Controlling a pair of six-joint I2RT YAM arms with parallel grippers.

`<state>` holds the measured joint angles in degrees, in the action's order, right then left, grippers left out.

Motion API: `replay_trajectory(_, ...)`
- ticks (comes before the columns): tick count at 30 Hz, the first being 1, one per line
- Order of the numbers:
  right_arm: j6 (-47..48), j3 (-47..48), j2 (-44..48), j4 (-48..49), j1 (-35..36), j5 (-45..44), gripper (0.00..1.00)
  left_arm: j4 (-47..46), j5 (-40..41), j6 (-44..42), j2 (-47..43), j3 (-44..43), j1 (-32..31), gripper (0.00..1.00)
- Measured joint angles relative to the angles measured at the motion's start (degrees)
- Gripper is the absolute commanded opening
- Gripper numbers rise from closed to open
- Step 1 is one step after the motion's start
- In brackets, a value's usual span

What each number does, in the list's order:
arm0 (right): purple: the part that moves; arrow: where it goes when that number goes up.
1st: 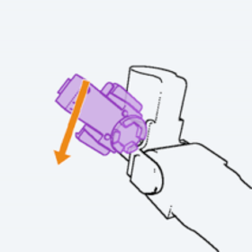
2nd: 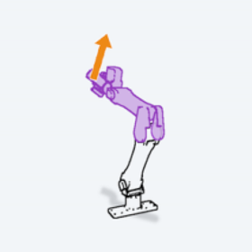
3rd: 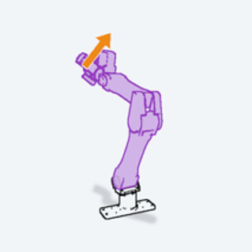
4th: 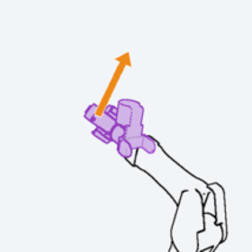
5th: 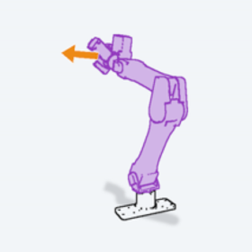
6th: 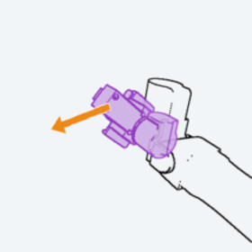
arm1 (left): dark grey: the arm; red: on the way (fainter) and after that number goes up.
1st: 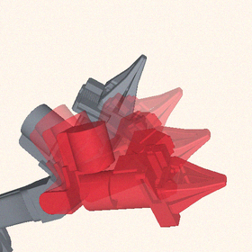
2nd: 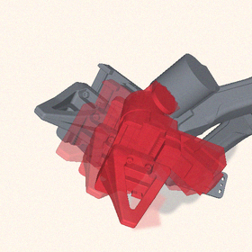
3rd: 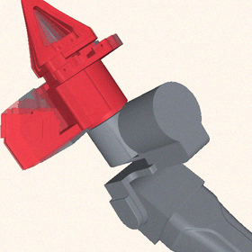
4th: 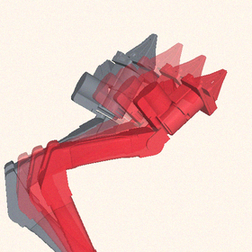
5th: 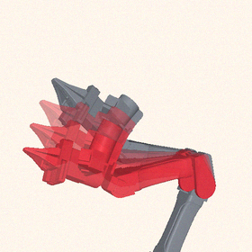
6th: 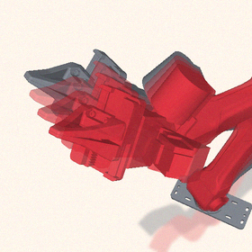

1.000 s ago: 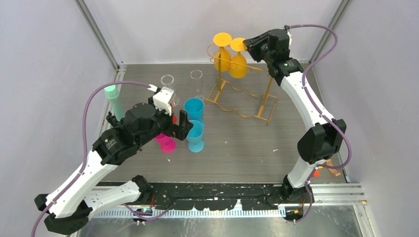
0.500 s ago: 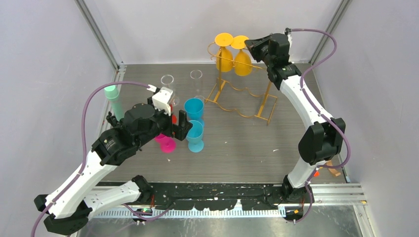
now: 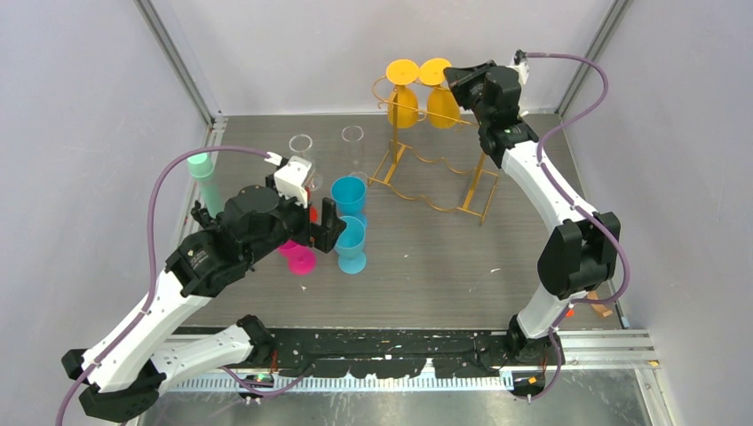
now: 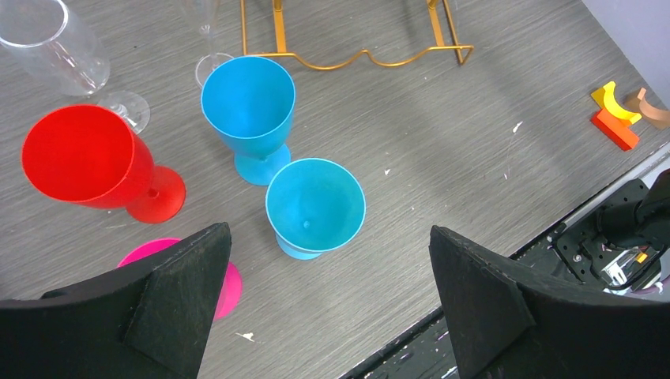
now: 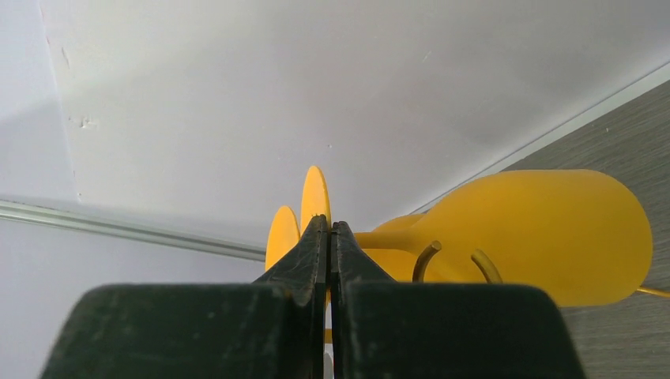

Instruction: Take the wine glass off the wine glass rack

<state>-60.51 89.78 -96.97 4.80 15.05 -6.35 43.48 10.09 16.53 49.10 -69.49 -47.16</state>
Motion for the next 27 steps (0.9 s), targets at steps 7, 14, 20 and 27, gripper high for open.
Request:
replay_trajectory(7, 0.48, -1.79, 0.00, 5.62, -0.07, -0.74, 0.00, 0.02, 0.11, 0.00, 0.04, 0.00, 0.00, 1.00)
replay_trajectory(14, 1.36, -2.82, 0.00, 10.75, -0.33, -1.11, 0.00, 0.02, 0.46, 0.00, 0.04, 0.00, 0.00, 1.00)
replay_trajectory(20, 1.90, -4.52, 0.00, 18.27, -1.53, 0.61, 0.00, 0.02, 0.50, 0.04, 0.04, 0.00, 0.00, 1.00)
replay_trajectory(27, 1.36, -7.10, 0.90, 27.87, -4.09, 6.45, 0.00, 0.02, 0.68, 1.03, 0.04, 0.00, 0.00, 1.00)
